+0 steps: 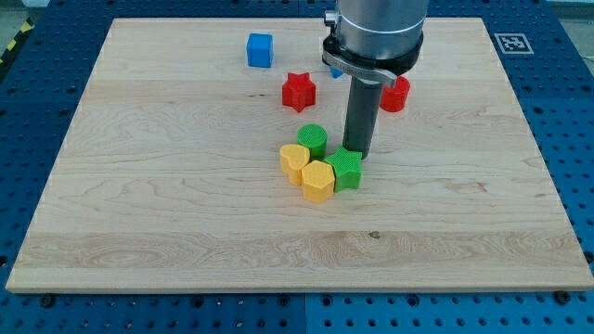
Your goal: Place your arm at the top right side of green circle
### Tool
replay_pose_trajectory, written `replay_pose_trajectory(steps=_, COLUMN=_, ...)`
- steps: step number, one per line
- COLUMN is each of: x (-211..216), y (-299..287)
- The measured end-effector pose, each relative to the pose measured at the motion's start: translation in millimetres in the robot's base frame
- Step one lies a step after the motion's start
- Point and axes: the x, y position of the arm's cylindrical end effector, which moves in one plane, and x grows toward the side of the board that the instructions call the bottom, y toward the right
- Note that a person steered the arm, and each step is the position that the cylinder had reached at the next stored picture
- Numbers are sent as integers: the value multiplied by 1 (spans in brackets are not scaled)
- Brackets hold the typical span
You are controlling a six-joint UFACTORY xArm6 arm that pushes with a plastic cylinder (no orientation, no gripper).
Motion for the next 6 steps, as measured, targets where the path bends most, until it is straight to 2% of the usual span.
replay_pose_trajectory(steps=1, x=-1, y=3)
replay_pose_trajectory(steps=2, x=-17, y=55)
replay_pose_trajectory(steps=3, x=-22, y=75)
replay_pose_trajectory(steps=6, x=-46, y=68)
